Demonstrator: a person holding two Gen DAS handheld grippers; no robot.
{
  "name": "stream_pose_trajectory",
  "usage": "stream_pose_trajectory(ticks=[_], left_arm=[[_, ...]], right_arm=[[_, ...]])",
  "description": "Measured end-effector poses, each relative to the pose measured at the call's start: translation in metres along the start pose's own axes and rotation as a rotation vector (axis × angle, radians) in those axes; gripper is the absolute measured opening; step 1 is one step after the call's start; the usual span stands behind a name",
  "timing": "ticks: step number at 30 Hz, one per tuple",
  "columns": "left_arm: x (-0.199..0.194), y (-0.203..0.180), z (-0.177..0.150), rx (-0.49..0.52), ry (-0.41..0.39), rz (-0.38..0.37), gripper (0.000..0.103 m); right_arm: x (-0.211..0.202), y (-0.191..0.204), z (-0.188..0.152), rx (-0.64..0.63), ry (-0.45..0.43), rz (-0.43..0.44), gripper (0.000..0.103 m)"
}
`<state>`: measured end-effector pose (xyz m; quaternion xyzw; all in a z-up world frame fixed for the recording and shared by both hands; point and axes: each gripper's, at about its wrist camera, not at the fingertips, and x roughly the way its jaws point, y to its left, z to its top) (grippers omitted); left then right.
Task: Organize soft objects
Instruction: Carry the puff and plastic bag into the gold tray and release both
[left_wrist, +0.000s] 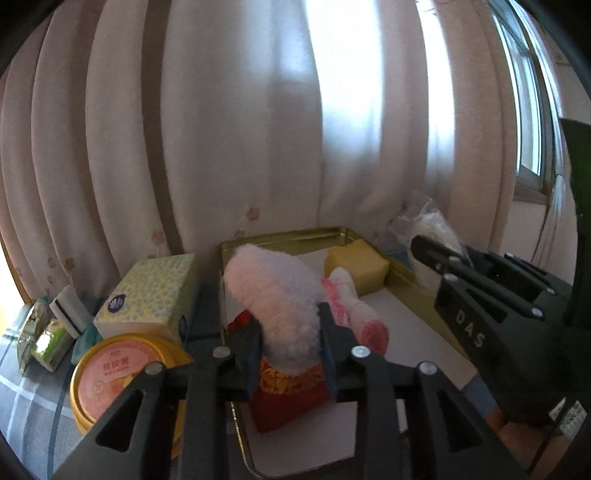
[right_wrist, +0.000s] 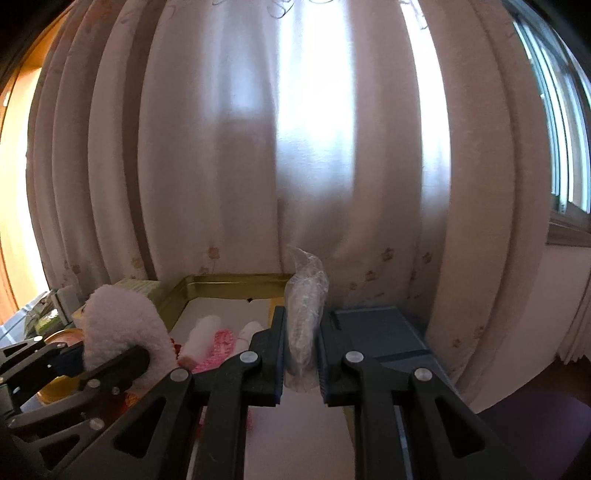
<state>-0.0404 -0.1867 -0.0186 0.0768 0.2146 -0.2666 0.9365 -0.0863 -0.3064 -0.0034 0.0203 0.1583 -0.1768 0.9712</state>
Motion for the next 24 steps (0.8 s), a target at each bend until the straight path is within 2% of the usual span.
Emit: stream_pose_trajectory(ticks=[1, 2, 3, 4, 6, 7, 8, 9, 10, 18, 24], left_arm=[[0.0, 0.0, 0.0, -0.002, 0.002, 0.007, 0.033], [-0.002, -0.001, 0.0, -0.001, -0.001, 0.017, 0.049], [-0.002, -0.001, 0.001, 0.0, -0.006, 0.021, 0.06], [-0.004, -0.001, 0.0, -0.006, -0.013, 0.052, 0.066], [-0.006, 0.004, 0.001, -0.032, -0.015, 0.063, 0.08], [-0.005, 0.008, 0.001, -0.054, -0.009, 0.076, 0.088], [-0.005, 0.011, 0.001, -0.069, -0.003, 0.089, 0.103], [-0.007, 0.014, 0.001, -0.082, -0.006, 0.102, 0.103], [-0.01, 0.015, 0.0, -0.09, -0.017, 0.101, 0.103], [-0.024, 0.013, 0.0, -0.061, -0.102, 0.116, 0.103], [-0.028, 0.033, -0.002, -0.119, -0.11, 0.149, 0.103]], right_arm=[[0.001, 0.0, 0.0, 0.001, 0.002, 0.006, 0.017], [0.003, 0.0, 0.001, 0.001, 0.006, 0.018, 0.019], [0.004, 0.001, 0.001, -0.004, 0.015, 0.036, 0.02], [0.005, 0.002, 0.001, -0.007, 0.019, 0.039, 0.026], [0.003, 0.0, 0.001, 0.004, 0.007, 0.018, 0.042], [0.0, -0.002, 0.001, 0.019, -0.006, 0.004, 0.058], [-0.003, -0.005, 0.001, 0.035, -0.021, -0.012, 0.077], [-0.007, -0.008, 0.0, 0.051, -0.042, -0.017, 0.083], [-0.01, -0.008, 0.0, 0.055, -0.057, -0.016, 0.084], [-0.023, -0.006, 0.001, 0.075, -0.111, -0.046, 0.084], [-0.037, -0.011, 0.003, 0.102, -0.186, -0.1, 0.084]])
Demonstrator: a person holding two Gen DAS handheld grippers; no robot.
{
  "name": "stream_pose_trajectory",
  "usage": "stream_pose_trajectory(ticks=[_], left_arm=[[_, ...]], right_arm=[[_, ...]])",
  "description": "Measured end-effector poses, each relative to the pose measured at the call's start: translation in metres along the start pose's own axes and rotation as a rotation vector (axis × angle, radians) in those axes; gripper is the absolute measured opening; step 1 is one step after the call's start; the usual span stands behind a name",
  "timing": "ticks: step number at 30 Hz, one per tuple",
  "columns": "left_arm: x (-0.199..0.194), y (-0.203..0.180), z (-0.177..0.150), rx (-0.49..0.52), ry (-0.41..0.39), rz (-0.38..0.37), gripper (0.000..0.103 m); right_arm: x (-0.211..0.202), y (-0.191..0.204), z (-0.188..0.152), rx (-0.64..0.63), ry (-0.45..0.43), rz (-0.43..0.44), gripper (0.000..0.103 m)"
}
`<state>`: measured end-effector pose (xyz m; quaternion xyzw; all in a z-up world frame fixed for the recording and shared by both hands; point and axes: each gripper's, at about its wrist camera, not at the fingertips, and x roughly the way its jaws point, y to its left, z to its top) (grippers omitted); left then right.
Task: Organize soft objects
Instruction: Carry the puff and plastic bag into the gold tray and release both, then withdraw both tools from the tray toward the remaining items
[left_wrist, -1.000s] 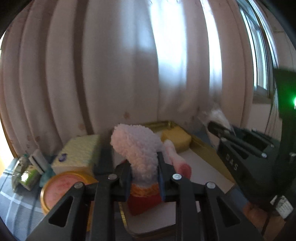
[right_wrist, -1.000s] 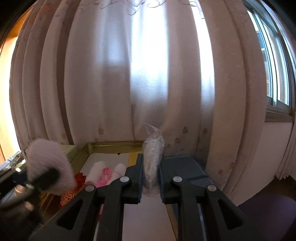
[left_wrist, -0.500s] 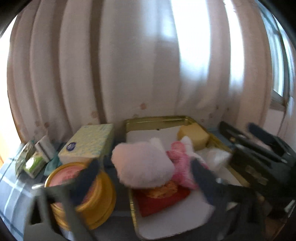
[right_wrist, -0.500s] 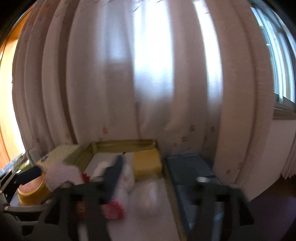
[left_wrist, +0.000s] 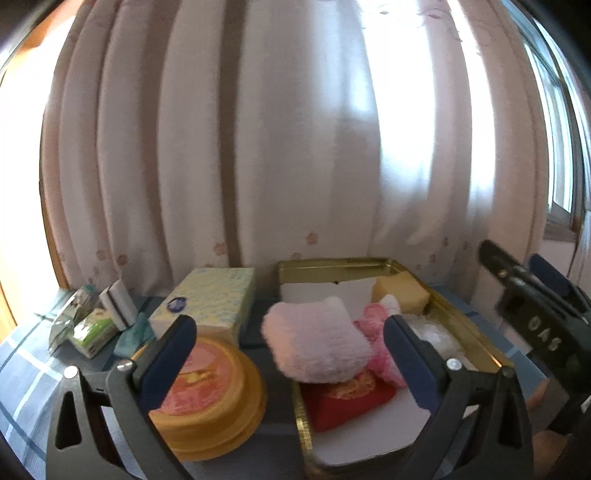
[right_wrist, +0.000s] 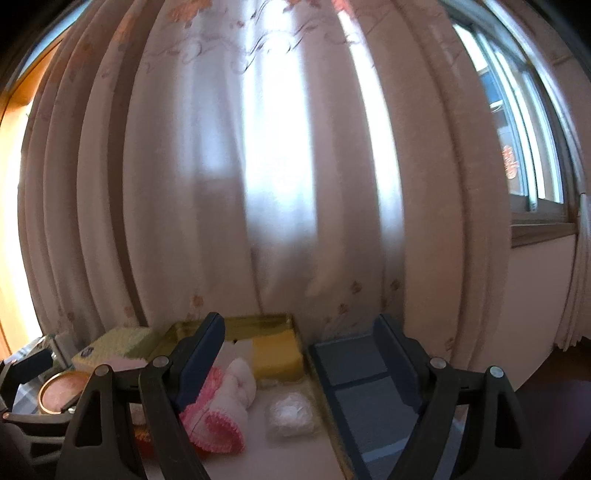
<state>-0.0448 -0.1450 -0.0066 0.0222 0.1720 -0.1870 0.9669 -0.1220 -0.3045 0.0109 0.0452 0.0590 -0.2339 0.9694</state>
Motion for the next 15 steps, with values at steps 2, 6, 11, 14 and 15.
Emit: stream_pose_trajectory(ticks=[2, 6, 11, 14, 15], left_arm=[[0.0, 0.009, 0.0, -0.03, 0.003, 0.02, 0.103], [-0.002, 0.022, -0.002, -0.061, 0.008, 0.047, 0.103], [-0.006, 0.028, -0.004, -0.04, -0.011, 0.092, 0.103], [-0.011, 0.029, -0.004, -0.002, -0.037, 0.131, 0.103], [-0.013, 0.03, -0.004, 0.004, -0.046, 0.138, 0.103]], right_arm=[[0.002, -0.001, 0.0, 0.002, 0.003, -0.011, 0.084], [0.004, -0.003, 0.001, 0.009, 0.014, -0.018, 0.084], [0.0, -0.004, 0.001, 0.012, 0.001, -0.039, 0.084], [-0.002, -0.002, 0.001, 0.005, -0.003, -0.048, 0.084], [-0.003, -0.002, 0.001, 0.004, -0.005, -0.052, 0.084]])
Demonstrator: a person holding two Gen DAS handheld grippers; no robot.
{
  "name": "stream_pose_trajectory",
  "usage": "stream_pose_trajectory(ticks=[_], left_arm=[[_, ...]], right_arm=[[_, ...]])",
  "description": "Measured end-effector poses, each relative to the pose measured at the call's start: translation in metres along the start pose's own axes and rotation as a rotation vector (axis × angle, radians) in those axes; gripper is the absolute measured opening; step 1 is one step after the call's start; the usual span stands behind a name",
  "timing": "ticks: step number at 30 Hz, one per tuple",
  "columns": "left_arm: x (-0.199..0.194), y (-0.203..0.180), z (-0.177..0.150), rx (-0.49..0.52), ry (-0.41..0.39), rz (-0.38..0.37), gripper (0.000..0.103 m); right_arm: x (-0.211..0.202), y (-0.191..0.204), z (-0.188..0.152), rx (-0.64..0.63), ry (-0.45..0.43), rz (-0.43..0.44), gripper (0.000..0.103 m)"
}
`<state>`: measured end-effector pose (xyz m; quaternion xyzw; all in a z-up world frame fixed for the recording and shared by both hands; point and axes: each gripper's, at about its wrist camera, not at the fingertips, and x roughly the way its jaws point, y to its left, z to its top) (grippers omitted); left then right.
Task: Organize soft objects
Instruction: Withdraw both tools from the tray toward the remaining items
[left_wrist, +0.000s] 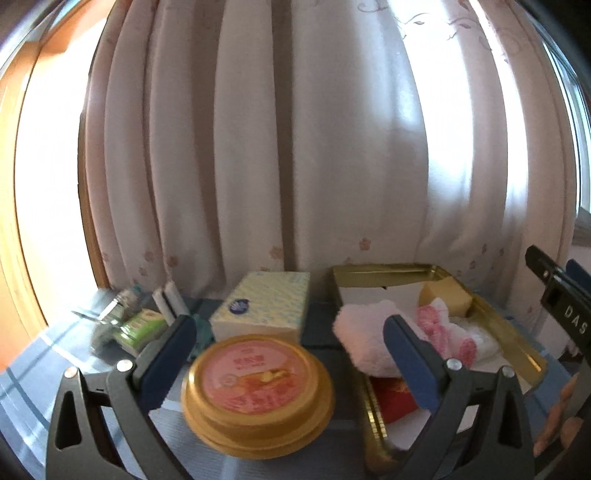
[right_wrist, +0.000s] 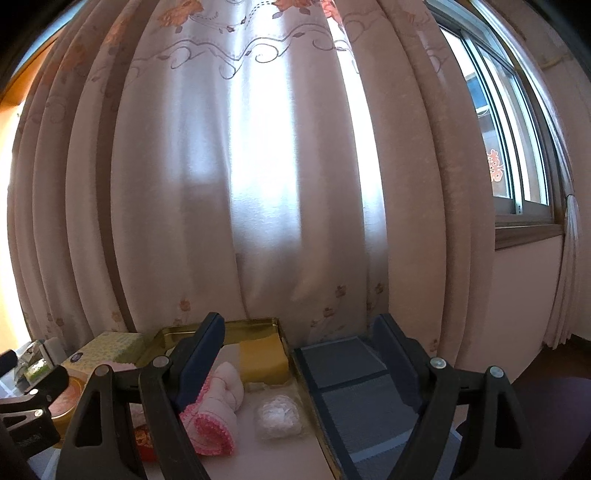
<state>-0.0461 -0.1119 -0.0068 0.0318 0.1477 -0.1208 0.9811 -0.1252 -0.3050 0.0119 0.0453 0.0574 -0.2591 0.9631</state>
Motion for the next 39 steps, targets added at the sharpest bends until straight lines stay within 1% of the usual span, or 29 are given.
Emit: stream_pose_trajectory(ticks=[5, 12, 18, 21, 24, 28, 32, 39], left_arm=[[-0.001, 0.013, 0.0, -0.021, 0.002, 0.023, 0.103], [-0.005, 0.023, -0.002, -0.011, -0.008, 0.03, 0.103], [-0.007, 0.036, -0.003, -0.016, -0.007, 0.035, 0.103], [-0.008, 0.043, -0.003, -0.015, -0.008, 0.04, 0.103], [-0.009, 0.05, -0.003, -0.015, -0.009, 0.049, 0.103], [-0.009, 0.063, -0.002, -0.012, -0.012, 0.068, 0.103], [-0.006, 0.08, -0.003, -0.017, -0.007, 0.081, 0.103], [-0.001, 0.111, -0.006, -0.023, -0.003, 0.128, 0.103]], right_arm=[[-0.003, 0.001, 0.0, 0.01, 0.006, -0.01, 0.084], [-0.011, 0.002, -0.002, 0.048, 0.006, -0.032, 0.084], [-0.023, 0.012, -0.004, 0.05, -0.014, -0.035, 0.084], [-0.027, 0.02, -0.006, 0.061, -0.003, -0.029, 0.084], [-0.03, 0.028, -0.007, 0.065, 0.009, -0.019, 0.084], [-0.036, 0.04, -0.01, 0.093, 0.02, 0.015, 0.084], [-0.042, 0.058, -0.012, 0.076, 0.01, 0.042, 0.084], [-0.048, 0.091, -0.014, 0.049, 0.009, 0.103, 0.084]])
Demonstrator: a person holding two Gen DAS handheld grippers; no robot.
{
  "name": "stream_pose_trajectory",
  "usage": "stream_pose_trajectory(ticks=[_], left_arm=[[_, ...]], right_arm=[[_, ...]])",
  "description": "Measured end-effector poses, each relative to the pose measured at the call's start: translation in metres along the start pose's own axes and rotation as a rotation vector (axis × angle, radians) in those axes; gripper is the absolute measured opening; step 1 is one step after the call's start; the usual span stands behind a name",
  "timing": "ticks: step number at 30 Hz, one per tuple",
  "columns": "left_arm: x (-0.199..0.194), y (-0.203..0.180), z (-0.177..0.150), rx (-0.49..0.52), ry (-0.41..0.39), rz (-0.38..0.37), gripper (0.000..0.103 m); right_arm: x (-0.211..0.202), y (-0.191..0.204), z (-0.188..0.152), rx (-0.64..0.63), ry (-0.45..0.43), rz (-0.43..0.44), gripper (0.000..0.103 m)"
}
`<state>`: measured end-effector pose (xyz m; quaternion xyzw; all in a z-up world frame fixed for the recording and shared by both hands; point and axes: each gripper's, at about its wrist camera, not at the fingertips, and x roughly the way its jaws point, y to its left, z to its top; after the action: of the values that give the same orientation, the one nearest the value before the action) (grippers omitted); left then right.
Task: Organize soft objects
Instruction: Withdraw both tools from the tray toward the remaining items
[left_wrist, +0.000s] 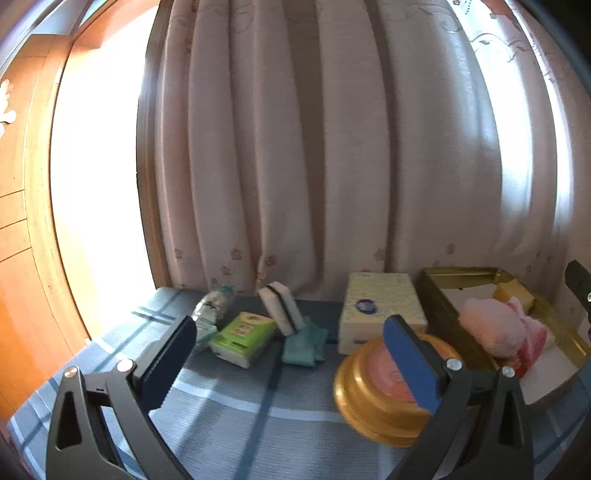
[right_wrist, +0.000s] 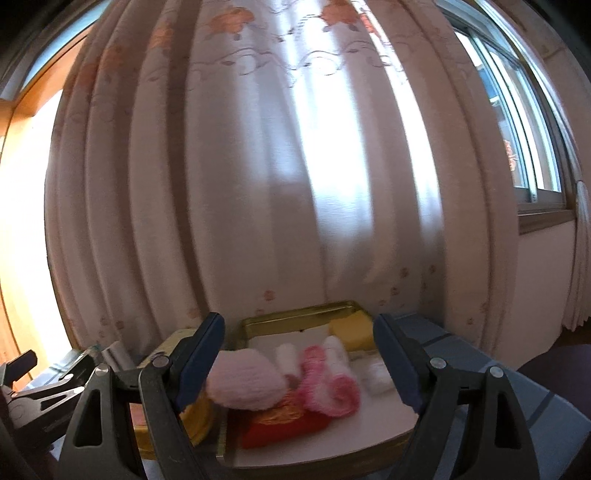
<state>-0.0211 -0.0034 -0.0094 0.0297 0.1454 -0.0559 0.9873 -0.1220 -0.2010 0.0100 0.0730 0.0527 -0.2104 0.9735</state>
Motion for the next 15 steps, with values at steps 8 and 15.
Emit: stream_pose_trajectory(ticks=[8, 15], left_arm=[[0.005, 0.027, 0.0, 0.0, -0.002, 0.025, 0.103], [0.01, 0.046, 0.002, -0.004, -0.002, 0.045, 0.103]], right_arm=[[0.001, 0.041, -0.006, -0.018, 0.03, 0.062, 0.084], [0.001, 0.077, -0.011, -0.044, 0.049, 0.109, 0.084]])
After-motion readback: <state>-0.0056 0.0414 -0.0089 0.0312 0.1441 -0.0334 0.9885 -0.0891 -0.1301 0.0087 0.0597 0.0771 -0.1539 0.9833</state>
